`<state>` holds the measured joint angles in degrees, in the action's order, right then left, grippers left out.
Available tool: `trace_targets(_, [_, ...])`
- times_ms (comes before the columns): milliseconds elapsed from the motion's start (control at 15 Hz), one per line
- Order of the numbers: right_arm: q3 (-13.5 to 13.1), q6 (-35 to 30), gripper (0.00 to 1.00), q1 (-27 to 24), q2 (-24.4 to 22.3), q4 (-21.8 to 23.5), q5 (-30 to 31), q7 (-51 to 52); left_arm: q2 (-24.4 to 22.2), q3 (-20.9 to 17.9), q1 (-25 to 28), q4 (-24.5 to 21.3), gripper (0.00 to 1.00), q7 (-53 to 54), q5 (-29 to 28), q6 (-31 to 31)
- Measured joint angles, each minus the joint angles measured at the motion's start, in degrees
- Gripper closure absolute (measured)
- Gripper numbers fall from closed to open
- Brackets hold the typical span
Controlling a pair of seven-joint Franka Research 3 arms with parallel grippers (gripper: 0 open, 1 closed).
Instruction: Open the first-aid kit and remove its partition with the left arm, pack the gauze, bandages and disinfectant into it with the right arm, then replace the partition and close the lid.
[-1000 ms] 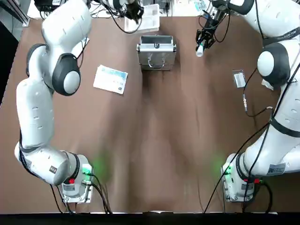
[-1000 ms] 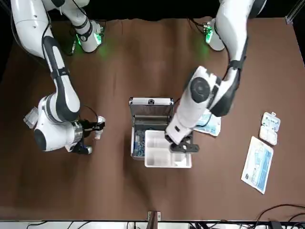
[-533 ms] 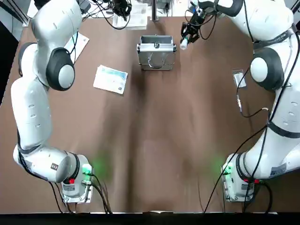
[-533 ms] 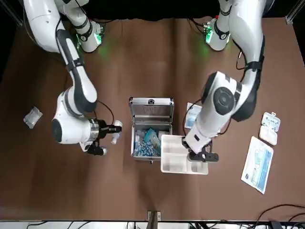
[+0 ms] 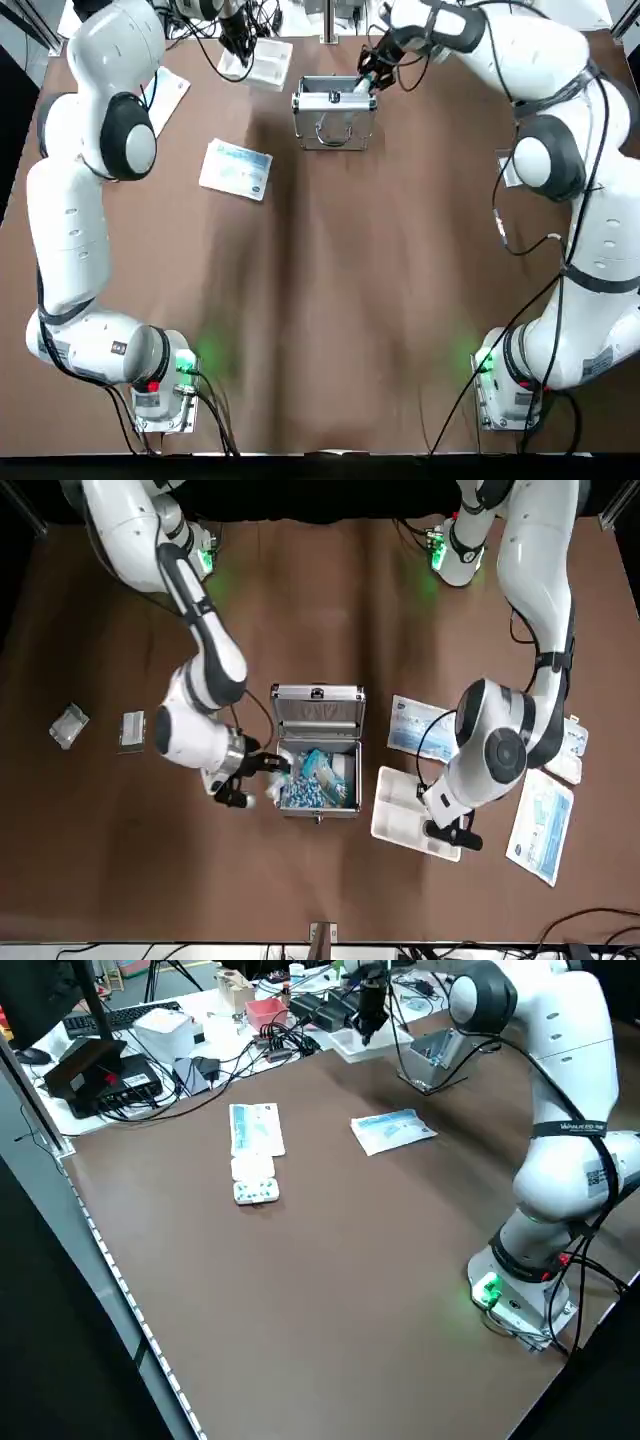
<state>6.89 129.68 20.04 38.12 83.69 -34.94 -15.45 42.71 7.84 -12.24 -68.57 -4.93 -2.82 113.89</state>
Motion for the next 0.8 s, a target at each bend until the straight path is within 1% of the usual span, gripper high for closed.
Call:
trace_targets(133, [0.0,2.3,0.6,2.0,0.9,0.0,0.0,-1.4,1.4,0.0,0.9,0.0,0.96,1.6,0.0,0.5])
trace_targets(200, [0.0,2.8,0.6,3.4,1.5,0.0,0.0,-1.9,2.7,-0.1,1.4,0.0,0.96,2.0,-1.0,2.3])
trace_targets(400, [0.0,4.8,0.6,4.4,2.0,0.0,0.0,-2.0,4.9,-0.3,1.5,0.0,0.96,1.0,-1.4,6.2])
trace_targets(600, [-0.3,5.1,0.6,4.4,2.5,0.0,0.0,-2.0,6.7,-1.5,1.6,-0.1,0.96,-1.9,-1.5,8.9])
trace_targets(667, [-0.4,5.1,0.58,4.4,2.6,0.0,0.0,-2.0,7.3,-1.7,1.6,-0.1,0.96,-3.4,-1.5,10.2])
trace_targets(733, [-0.5,5.2,0.53,4.4,2.8,0.0,0.0,-2.0,7.9,-1.8,1.6,-0.1,0.96,-4.8,-1.5,11.6])
trace_targets(800, [-0.5,5.2,0.44,4.4,2.8,0.0,0.0,-2.0,8.5,-1.9,1.6,-0.2,0.96,-5.9,-1.5,13.0])
